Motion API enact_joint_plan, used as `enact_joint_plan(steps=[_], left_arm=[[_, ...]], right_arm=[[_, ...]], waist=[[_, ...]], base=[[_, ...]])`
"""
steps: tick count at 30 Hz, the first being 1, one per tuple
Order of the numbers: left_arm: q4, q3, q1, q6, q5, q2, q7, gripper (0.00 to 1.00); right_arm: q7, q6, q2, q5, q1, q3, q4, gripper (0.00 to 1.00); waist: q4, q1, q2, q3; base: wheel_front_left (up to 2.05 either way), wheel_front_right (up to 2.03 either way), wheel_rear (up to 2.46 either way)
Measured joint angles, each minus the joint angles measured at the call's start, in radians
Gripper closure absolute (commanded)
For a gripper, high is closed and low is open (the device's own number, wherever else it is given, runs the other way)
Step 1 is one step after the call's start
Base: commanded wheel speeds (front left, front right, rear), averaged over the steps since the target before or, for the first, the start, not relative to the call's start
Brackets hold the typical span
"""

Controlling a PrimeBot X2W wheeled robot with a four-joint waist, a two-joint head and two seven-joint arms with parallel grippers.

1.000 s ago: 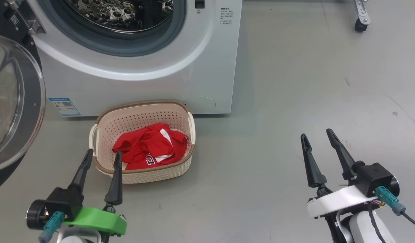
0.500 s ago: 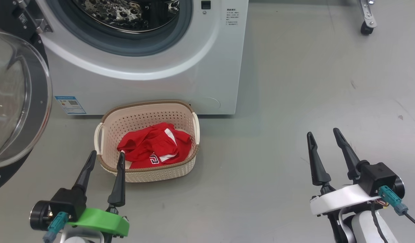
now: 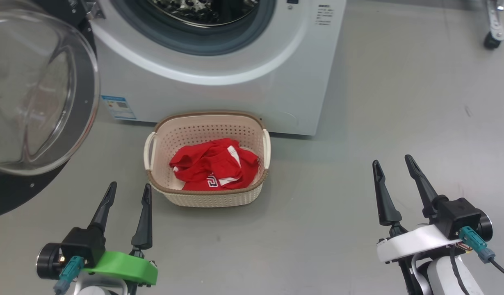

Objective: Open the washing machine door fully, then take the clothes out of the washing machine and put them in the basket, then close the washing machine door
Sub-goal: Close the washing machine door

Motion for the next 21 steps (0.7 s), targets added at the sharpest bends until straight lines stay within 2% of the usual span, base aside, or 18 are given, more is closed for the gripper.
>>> enact_joint_plan(steps=[21], left_arm=[[-0.003,-0.007,-0.003,0.035,-0.019,-0.001,0.0,0.0]], right_arm=[[0.0,0.009,-0.019,-0.029,0.0,0.05,0.0,0.0]], waist=[[0.256,0.0,0.0,0.008]], base=[[0.0,0.0,0.0]])
